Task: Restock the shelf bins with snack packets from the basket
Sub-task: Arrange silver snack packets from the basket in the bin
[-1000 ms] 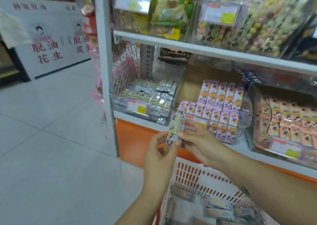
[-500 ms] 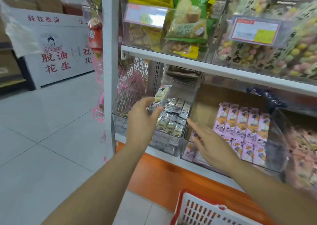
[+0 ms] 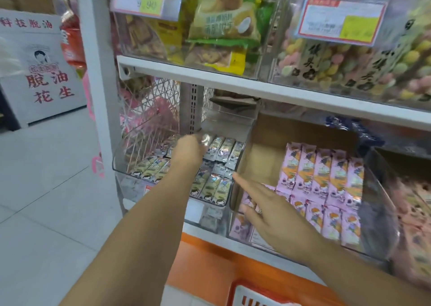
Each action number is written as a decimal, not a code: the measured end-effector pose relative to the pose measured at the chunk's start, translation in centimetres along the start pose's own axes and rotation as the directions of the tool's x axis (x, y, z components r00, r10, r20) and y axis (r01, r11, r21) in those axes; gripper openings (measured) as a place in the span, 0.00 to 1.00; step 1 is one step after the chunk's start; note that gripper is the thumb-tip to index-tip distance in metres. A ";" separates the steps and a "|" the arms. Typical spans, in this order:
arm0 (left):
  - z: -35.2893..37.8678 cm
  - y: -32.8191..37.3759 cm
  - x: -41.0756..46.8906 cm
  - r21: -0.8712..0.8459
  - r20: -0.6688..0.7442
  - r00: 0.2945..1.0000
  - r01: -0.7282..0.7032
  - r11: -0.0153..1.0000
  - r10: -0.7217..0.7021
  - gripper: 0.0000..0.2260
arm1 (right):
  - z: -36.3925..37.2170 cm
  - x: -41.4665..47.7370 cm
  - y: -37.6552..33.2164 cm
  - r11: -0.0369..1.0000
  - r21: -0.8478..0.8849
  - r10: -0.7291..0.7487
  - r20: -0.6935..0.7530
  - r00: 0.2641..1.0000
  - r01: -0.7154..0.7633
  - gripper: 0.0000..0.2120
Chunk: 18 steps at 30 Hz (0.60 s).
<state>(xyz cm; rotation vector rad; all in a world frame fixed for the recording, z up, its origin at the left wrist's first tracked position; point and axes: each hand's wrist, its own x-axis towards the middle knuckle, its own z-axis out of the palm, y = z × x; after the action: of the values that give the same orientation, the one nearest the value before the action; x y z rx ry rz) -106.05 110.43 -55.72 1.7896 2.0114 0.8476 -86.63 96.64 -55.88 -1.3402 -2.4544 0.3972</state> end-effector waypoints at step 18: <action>0.2 -0.7 -14.5 -0.113 -0.463 0.743 -0.590 0.800 0.483 0.12 | 0.6 -0.1 0.0 0.983 -0.088 -0.179 -0.325 0.928 0.159 0.20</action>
<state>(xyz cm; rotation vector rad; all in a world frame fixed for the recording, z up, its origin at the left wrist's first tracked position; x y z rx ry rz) -104.10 96.27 -58.42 2.2107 1.4676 1.7092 -86.79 96.47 -56.42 -1.1005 -2.2861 0.0483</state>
